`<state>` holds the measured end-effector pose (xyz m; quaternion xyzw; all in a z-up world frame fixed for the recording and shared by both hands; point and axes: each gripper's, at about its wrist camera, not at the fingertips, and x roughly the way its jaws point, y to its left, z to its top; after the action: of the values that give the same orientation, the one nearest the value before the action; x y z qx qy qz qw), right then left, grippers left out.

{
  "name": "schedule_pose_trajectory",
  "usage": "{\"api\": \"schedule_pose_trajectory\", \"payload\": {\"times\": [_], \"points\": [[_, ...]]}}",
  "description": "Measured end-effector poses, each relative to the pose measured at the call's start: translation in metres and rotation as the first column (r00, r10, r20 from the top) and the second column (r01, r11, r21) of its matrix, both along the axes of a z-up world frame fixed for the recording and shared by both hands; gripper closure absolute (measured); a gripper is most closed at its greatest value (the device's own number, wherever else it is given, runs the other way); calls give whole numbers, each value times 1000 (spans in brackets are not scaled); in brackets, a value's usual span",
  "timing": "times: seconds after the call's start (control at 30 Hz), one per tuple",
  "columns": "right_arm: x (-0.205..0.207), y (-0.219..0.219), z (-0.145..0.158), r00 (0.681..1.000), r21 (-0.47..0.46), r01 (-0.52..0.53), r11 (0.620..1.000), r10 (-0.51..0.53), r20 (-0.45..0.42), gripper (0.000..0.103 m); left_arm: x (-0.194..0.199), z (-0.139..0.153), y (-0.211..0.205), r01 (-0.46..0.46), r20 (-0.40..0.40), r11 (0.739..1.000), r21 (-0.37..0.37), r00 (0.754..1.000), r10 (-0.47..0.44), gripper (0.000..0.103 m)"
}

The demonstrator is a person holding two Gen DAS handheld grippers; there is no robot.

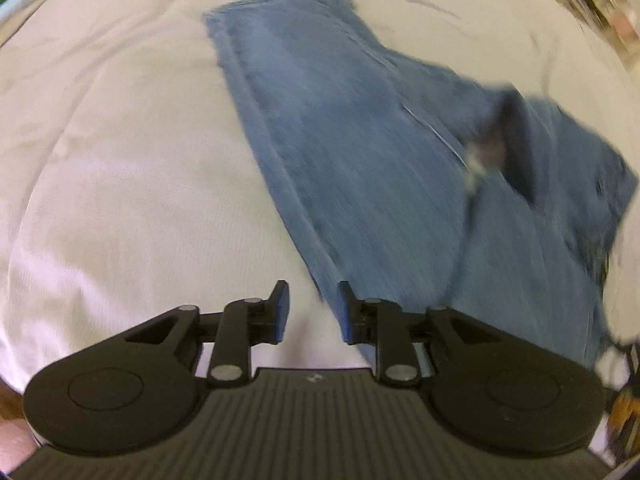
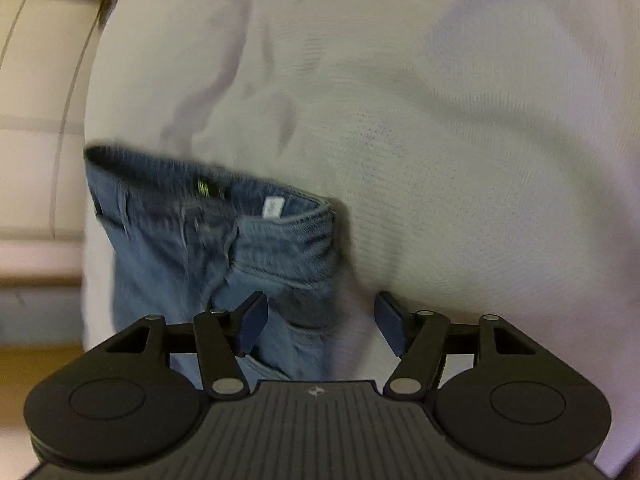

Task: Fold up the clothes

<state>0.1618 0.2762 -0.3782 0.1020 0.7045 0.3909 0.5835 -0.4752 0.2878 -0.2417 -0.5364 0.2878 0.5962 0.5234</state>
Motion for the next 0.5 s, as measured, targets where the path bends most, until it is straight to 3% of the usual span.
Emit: {"api": "schedule_pose_trajectory", "payload": {"times": [0.07,0.1,0.2,0.43,0.5], "points": [[-8,7,-2,1000,31,-22,999,21,10,56,-25,-9,18,-54,22,998,30,998,54,76],[-13,9,-2,999,47,-38,998,37,19,59,-38,-14,29,-84,41,995,49,996,82,74],[-20,11,-2,998,38,-34,999,32,49,59,-79,-30,67,-172,99,981,94,982,162,63],[-37,7,-13,992,39,76,996,-80,98,55,-151,-80,153,-335,141,936,109,937,319,57],[-40,4,-13,987,45,102,994,-106,118,52,-161,-95,165,-373,190,922,100,917,351,58]]}}
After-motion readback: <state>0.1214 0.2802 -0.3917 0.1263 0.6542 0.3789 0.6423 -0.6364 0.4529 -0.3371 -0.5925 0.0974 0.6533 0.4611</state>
